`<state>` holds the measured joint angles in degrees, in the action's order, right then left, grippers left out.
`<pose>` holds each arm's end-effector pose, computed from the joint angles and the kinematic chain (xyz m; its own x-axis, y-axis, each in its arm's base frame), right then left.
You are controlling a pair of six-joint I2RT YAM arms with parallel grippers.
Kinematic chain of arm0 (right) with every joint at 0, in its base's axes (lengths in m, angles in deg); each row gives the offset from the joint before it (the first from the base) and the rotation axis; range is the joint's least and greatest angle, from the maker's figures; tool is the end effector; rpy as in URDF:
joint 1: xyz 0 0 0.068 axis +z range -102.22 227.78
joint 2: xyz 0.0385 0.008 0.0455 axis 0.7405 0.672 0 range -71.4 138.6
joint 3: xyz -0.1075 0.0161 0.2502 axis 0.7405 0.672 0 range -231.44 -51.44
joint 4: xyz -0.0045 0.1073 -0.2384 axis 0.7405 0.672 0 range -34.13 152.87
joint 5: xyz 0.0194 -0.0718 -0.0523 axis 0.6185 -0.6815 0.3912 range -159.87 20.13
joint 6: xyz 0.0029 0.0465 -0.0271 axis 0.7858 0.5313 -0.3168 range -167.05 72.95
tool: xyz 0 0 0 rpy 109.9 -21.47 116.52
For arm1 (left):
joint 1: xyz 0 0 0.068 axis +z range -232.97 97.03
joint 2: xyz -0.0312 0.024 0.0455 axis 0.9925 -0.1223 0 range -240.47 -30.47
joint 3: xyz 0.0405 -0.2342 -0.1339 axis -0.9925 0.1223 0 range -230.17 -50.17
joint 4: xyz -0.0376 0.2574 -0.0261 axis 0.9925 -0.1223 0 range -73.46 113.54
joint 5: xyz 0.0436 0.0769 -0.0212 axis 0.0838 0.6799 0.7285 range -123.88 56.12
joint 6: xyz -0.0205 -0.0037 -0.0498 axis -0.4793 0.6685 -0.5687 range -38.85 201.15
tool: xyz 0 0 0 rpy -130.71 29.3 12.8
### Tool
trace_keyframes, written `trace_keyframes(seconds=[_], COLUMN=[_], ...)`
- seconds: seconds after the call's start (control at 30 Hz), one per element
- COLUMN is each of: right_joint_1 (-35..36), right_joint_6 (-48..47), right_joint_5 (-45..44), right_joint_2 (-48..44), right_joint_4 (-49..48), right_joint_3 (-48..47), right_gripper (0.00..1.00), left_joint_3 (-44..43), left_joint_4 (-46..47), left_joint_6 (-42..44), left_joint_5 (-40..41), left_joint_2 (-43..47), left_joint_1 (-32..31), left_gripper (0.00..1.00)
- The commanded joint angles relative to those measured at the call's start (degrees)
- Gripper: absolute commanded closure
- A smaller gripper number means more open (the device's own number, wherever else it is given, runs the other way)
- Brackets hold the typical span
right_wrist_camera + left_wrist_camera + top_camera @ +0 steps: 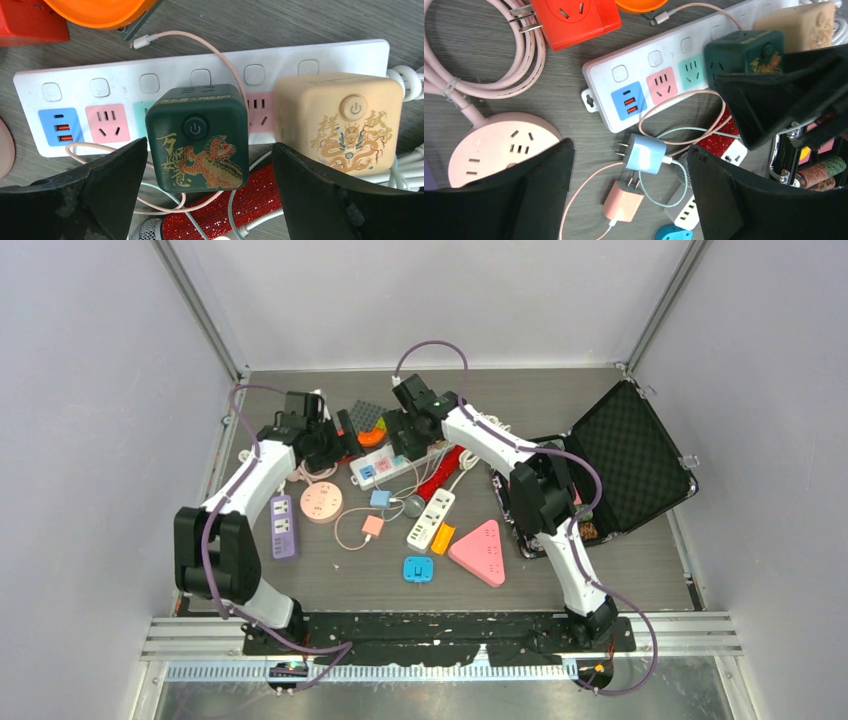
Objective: Insert the plug
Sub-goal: Insert the plug into the socket.
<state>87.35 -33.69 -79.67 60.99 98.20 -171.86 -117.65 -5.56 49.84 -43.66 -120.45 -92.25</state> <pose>0.3998 0.3226 0.2277 -0.7364 -0.3132 -0.5996 -0.3916 0.9201 0.0003 0.3316 -0.0603 0.2536 -0.7975 -0.3886 -0.4615 -0.1772 0.8821 -0.4365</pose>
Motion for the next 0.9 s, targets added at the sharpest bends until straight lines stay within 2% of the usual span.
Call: trace_keyframes(seconds=[0.0,0.07,0.17,0.23,0.63,0.83,0.87], right_joint_1=[-0.92,-0.90,-0.94,-0.91,-0.65,-0.08,-0.06], right_joint_6=[-0.71,-1.42,-2.12,-2.31,-4.68,-6.32,-6.44], right_joint_5=[1.40,1.63,1.48,1.12,0.19,-0.31,-0.35], right_joint_2=[-2.63,-3.01,-2.64,-2.74,-5.35,-5.49,-5.44], right_joint_4=[-0.04,-1.01,-0.85,-0.86,-2.72,-2.73,-2.66], right_joint_3=[0.90,1.48,0.42,0.29,2.15,2.31,2.37], right_gripper=[0.02,0.07,0.25,0.29,0.24,0.39,0.46], left_joint_3=[-0.16,0.55,1.45,1.87,4.31,4.58,4.67], left_joint_4=[-2.09,-2.25,-2.19,-2.29,-1.86,-1.59,-1.57], left_joint_6=[3.71,3.89,4.16,4.30,4.68,4.75,4.67], left_joint_5=[2.13,2.14,2.54,2.42,1.10,0.99,1.02], left_joint_2=[5.13,6.24,7.44,7.70,6.72,6.10,5.99], left_joint_1=[-0.01,0.00,0.17,0.46,1.19,1.19,1.19], left_gripper=[0.13,0.10,0.09,0.09,0.10,0.11,0.11])
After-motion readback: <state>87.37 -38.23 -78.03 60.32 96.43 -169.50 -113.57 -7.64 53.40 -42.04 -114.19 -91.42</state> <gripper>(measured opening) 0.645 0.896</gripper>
